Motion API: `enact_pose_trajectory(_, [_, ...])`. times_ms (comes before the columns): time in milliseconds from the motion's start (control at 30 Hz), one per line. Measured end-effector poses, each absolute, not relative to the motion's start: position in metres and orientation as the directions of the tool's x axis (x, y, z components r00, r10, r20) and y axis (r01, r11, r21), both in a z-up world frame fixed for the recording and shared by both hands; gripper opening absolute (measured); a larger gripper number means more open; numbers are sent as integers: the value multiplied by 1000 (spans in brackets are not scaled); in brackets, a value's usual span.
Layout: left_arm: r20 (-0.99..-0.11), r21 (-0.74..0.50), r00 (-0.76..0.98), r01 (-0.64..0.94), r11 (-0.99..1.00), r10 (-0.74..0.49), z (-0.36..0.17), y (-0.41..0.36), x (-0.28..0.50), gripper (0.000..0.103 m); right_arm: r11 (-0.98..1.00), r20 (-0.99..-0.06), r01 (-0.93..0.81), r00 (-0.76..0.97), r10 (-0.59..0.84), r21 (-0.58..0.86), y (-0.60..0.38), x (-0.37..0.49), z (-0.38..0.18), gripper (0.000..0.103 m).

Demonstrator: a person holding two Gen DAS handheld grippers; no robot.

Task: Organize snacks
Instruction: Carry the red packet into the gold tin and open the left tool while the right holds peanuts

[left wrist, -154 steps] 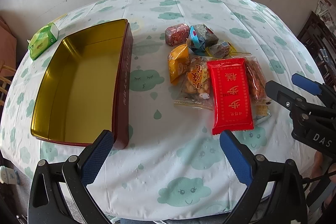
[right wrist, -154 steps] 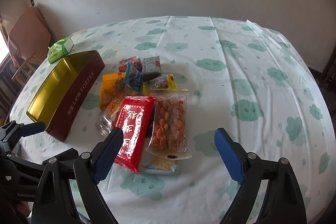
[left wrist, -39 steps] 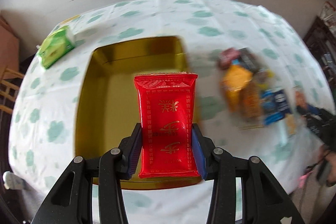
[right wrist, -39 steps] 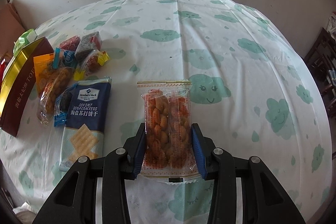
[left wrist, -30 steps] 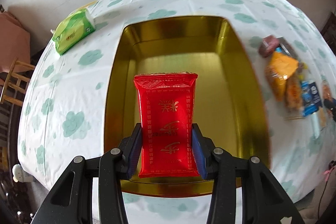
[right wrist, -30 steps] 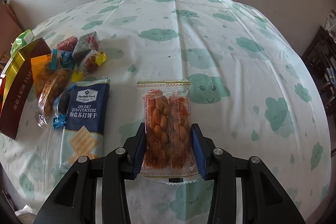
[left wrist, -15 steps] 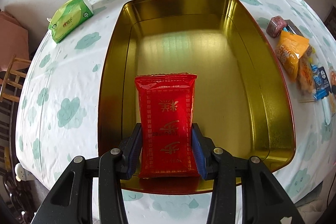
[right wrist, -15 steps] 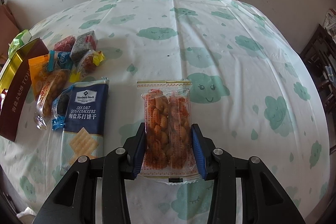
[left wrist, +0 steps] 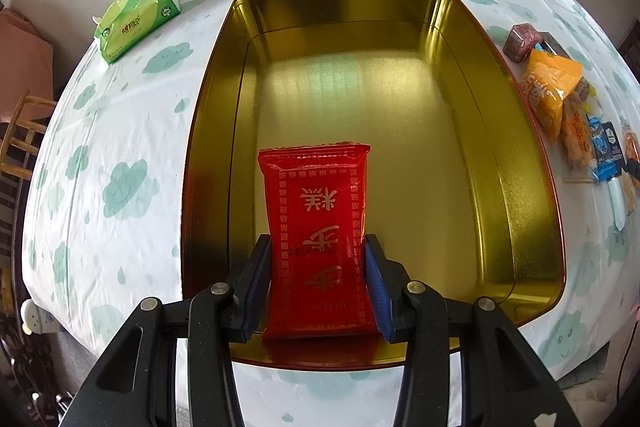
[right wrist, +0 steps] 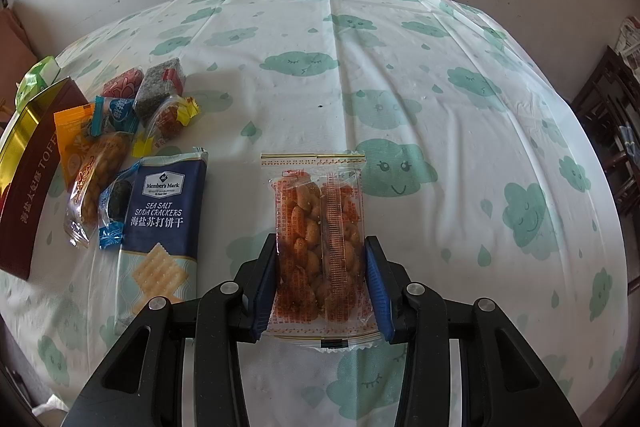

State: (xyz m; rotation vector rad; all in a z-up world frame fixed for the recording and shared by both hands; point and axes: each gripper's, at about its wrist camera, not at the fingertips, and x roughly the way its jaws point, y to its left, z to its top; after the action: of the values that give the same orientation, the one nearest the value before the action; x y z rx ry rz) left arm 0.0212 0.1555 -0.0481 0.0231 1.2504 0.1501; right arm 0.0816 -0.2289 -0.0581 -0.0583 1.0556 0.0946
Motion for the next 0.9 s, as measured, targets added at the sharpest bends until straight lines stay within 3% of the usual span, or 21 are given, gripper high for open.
enact_pose_trajectory(500, [-950, 67, 295, -126, 990, 102, -49, 149, 11, 40, 994, -871, -106, 489, 47, -5, -228, 82, -58, 42])
enact_pose_trajectory(900, [-948, 64, 302, -137, 989, 103, -48, 152, 14, 48, 995, -870, -99, 491, 45, -5, -228, 82, -58, 41])
